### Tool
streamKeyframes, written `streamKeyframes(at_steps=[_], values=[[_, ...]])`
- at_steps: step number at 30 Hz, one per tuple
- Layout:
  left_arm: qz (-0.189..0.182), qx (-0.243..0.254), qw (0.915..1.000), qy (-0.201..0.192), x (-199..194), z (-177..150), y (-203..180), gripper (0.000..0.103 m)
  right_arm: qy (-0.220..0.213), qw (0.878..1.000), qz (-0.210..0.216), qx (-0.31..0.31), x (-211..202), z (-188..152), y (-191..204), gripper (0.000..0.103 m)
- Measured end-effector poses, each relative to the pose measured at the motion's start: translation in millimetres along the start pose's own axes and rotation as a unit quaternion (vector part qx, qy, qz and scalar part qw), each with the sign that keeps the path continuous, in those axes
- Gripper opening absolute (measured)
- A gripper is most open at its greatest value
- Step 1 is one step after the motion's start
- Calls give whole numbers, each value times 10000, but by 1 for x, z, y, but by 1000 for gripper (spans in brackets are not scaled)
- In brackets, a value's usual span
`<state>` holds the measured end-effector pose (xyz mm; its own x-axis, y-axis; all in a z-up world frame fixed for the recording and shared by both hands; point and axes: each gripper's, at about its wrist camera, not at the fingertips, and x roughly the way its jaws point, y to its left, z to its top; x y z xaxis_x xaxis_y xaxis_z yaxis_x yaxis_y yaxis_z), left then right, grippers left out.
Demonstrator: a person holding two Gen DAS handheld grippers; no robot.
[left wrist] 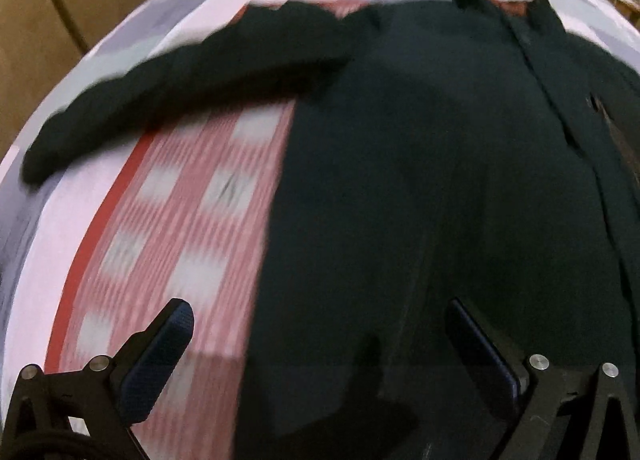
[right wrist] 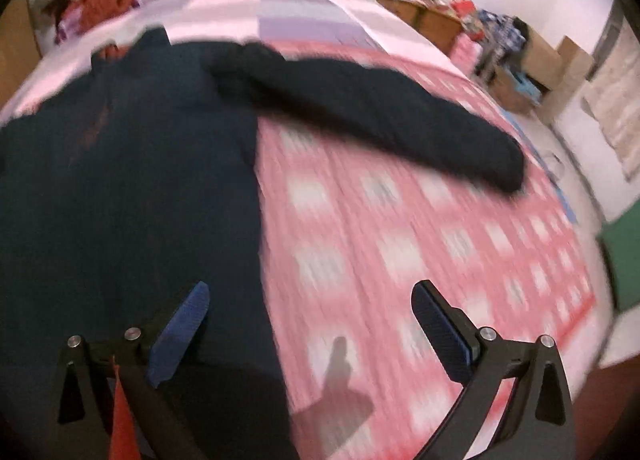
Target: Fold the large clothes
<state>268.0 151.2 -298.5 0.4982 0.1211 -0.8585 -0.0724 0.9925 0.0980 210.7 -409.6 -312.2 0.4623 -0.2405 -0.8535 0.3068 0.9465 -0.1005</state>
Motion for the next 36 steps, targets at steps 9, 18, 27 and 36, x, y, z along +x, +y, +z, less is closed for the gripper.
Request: streamKeyframes(at_steps=[9, 18, 27, 36], values=[[418, 48, 9986, 312, 74, 17, -24, 103, 333, 9978, 254, -506, 102, 102, 77, 102], [411, -89, 9991, 31, 68, 6, -20, 103, 213, 9959, -785, 408, 106, 90, -21, 89], [-78, 161, 9997, -177, 46, 22, -84, 103, -322, 9868, 744, -1405, 65, 55, 110, 89], [-414, 168, 9989, -152, 62, 51, -160, 103, 20, 9975, 324, -629, 85, 62, 67, 93]])
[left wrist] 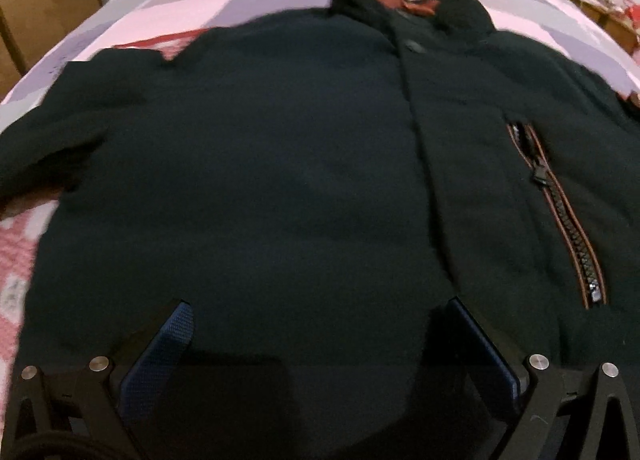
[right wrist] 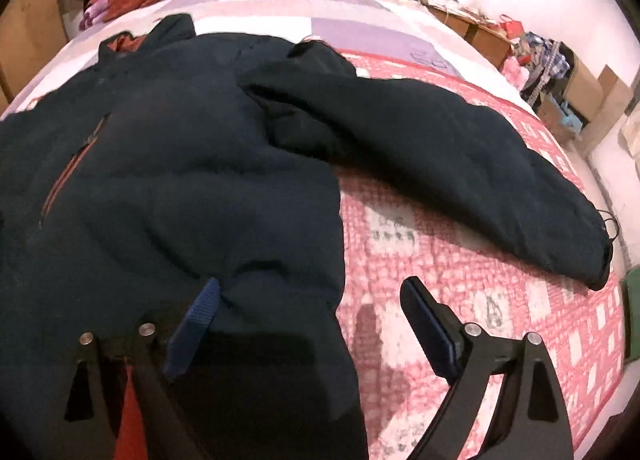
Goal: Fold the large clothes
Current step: 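Grasp the sleeve cuff with the right tool and lift it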
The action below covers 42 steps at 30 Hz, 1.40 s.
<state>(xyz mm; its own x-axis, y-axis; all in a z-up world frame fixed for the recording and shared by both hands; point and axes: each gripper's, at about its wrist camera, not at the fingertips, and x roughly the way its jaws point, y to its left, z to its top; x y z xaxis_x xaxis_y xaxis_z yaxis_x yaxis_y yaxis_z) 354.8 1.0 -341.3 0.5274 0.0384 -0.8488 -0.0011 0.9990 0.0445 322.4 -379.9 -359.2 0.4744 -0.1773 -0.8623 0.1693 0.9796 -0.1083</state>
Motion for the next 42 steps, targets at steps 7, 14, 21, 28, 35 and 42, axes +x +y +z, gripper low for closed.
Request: streamKeyframes(at_steps=[7, 14, 21, 28, 35, 42], values=[[145, 19, 9996, -247, 9, -20, -5, 103, -19, 9997, -92, 247, 3, -13, -29, 94], [314, 70, 9985, -440, 12, -26, -12, 103, -78, 9840, -1118, 1382, -12, -29, -153, 94], [381, 99, 9979, -509, 14, -26, -14, 103, 252, 9274, -1248, 3517, -10, -59, -301, 94], [456, 147, 9974, -546, 14, -27, -16, 103, -80, 8671, -119, 4979, 8, -65, -350, 94], [534, 193, 9967, -584, 14, -28, -18, 103, -43, 8322, 140, 5543, 38, -39, -351, 97], [591, 227, 9962, -603, 14, -29, -19, 103, -315, 8521, 351, 5212, 39, -10, -357, 12]])
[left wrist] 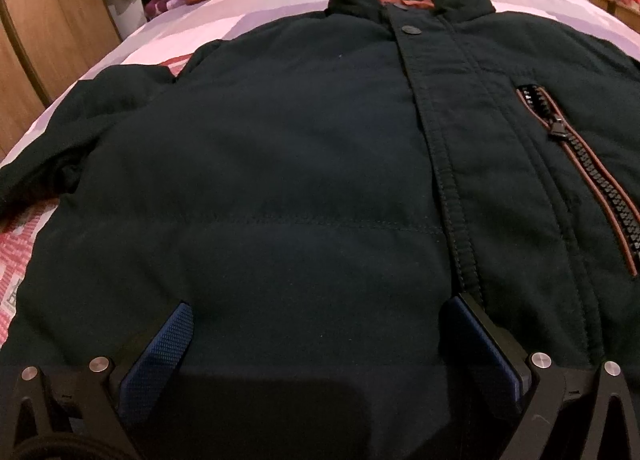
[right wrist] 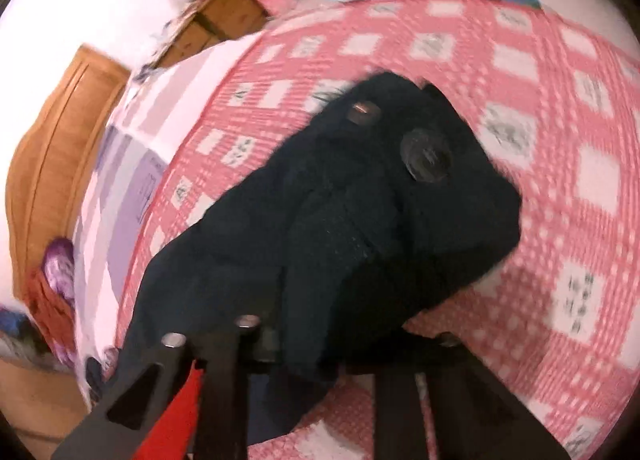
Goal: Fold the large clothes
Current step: 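Grasp the sleeve cuff with the right tool and lift it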
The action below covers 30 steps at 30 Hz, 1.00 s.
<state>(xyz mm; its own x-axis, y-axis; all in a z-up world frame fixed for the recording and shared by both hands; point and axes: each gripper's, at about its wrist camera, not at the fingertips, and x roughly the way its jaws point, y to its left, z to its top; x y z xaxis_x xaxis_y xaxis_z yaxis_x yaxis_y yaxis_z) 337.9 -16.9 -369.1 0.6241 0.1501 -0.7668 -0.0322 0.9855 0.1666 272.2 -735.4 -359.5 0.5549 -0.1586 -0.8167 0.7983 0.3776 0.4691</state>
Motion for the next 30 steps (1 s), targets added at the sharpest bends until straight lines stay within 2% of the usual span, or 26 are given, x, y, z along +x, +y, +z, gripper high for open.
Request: streamKeyframes(at_steps=[2, 5, 11, 13, 15, 19, 22, 24, 25, 27, 28, 30], values=[[13, 12, 10000, -1, 0, 1, -1, 103, -122, 9996, -169, -191, -6, 1, 7, 10], [7, 23, 10000, 0, 0, 1, -1, 103, -528, 9974, -410, -250, -20, 12, 7, 8], [-66, -14, 10000, 24, 2, 0, 6, 103, -767, 9914, -873, -602, -35, 23, 25, 8], [-96, -32, 9999, 73, 1, 2, 8, 103, -874, 9877, -1028, -795, -43, 21, 36, 8], [-133, -49, 9997, 184, 1, 7, 10, 103, -1099, 9788, -1264, -1178, -56, 16, 57, 8], [-209, -49, 9993, 320, -4, 17, 14, 103, -1848, 9374, -1723, -2396, -91, -8, 126, 8], [-346, -67, 9991, 228, -15, 23, 24, 103, -2367, 9039, -1702, -3131, -116, -38, 182, 8], [-408, -44, 9990, 191, -24, 28, 36, 103, -2644, 8799, -1537, -3638, -130, -67, 223, 8], [-445, -47, 9988, 199, -29, 30, 43, 103, -2771, 8632, -1375, -3990, -136, -92, 252, 8], [-470, -54, 9987, 170, -39, 31, 58, 103, -2863, 8416, -1123, -4440, -139, -128, 289, 8], [-477, -64, 9988, 118, -46, 31, 67, 103, -2854, 8288, -880, -4732, -138, -159, 315, 8], [-444, -67, 9990, 37, -57, 29, 84, 103, -2719, 8153, -531, -5084, -131, -208, 351, 8]])
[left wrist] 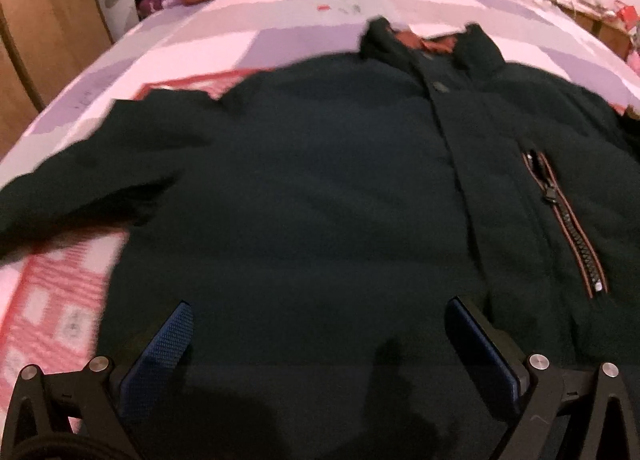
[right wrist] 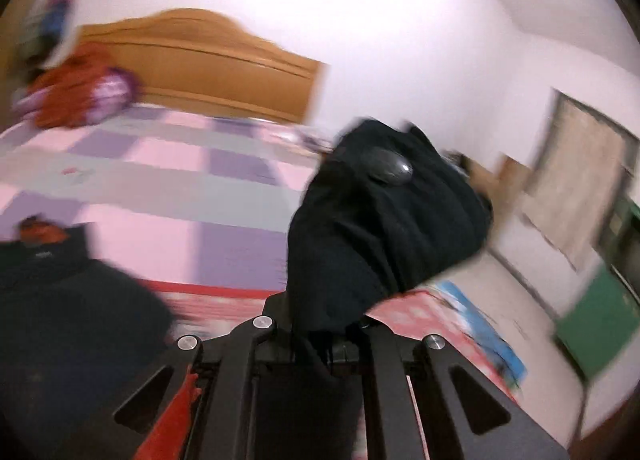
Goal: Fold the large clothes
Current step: 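Grasp the sleeve cuff with the right tool and lift it, then fold the held sleeve across the jacket body toward the collar with the right tool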
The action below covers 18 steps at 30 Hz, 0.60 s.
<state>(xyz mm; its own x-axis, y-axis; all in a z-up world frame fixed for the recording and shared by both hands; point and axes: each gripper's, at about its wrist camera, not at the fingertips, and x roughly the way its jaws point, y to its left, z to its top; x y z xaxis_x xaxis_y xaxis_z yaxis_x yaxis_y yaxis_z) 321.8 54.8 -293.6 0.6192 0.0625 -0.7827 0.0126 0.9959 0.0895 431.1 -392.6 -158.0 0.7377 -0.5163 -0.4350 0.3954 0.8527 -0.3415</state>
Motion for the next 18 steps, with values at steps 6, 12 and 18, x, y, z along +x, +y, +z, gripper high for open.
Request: streamKeyframes(at_steps=[6, 12, 18], values=[[11, -2, 10000, 96, -18, -16, 39, 103, 34, 9886, 1193, -915, -31, -10, 190, 8], [-1, -29, 9999, 136, -27, -35, 67, 103, 514, 9603, 1808, -2062, -49, -59, 332, 8], [-74, -237, 9994, 235, -23, -47, 86, 103, 839, 9511, 1714, -2430, -58, -91, 382, 9]])
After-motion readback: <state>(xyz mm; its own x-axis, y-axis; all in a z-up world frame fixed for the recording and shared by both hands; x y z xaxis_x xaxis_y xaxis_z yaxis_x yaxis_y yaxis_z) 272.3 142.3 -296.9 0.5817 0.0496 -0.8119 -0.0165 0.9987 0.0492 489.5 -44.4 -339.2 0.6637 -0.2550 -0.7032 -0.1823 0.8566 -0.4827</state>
